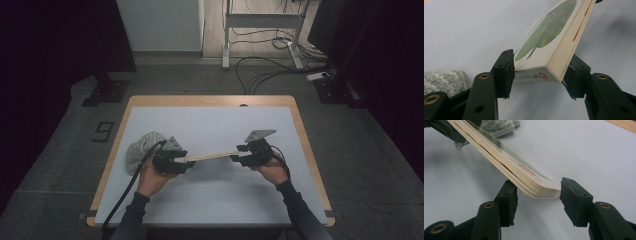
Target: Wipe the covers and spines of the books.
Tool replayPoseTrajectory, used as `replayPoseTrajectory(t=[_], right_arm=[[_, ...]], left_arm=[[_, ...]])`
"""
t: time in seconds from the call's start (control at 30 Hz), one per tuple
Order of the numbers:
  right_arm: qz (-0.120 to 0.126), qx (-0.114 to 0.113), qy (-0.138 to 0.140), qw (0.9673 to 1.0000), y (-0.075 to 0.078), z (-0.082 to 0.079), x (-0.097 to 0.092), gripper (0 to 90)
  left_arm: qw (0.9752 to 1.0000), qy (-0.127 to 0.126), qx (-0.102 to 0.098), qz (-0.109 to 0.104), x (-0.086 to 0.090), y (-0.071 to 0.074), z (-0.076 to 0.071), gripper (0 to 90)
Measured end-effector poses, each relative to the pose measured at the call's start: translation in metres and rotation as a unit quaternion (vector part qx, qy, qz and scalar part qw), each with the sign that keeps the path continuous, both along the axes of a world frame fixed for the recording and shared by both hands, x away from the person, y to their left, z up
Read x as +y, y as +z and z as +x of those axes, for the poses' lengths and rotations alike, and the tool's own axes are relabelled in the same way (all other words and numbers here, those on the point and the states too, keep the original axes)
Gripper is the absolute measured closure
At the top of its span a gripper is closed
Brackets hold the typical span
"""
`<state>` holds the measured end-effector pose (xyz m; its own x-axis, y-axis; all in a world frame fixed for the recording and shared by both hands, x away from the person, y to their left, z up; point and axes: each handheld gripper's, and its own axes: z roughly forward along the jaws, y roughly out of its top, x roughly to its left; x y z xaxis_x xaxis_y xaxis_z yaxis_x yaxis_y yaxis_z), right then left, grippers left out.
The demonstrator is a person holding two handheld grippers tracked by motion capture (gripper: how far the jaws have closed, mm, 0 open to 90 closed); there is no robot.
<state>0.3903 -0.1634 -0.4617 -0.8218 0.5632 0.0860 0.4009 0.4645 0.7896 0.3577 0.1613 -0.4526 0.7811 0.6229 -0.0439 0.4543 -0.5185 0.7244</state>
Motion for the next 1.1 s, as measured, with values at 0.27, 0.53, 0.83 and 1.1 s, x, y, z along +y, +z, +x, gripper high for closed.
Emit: replayPoseTrajectory(t=[0.27, 0.53, 0.83, 1.1], right_arm=[[0.001, 0.013, 0.001, 0.9999, -0.007, -0.010, -0.003, 40.5], [0.001, 0.024, 0.004, 0.9997, -0.017, -0.019, -0.005, 36.9], [0.001, 0.039, 0.006, 0.9992, -0.033, -0.031, -0.008, 36.3], [0.008, 0.036, 0.014, 0.9992, -0.046, -0.038, -0.011, 37.5]], left_arm=[[0.9999, 0.006, 0.013, -0.010, 0.000, -0.011, -0.012, 38.3], [0.9997, 0.007, 0.021, -0.010, 0.001, -0.019, -0.023, 33.6], [0.9997, 0.004, 0.025, 0.005, -0.002, -0.033, -0.035, 32.0], [0.9997, 0.006, 0.022, 0.008, -0.002, -0.044, -0.043, 31.8]])
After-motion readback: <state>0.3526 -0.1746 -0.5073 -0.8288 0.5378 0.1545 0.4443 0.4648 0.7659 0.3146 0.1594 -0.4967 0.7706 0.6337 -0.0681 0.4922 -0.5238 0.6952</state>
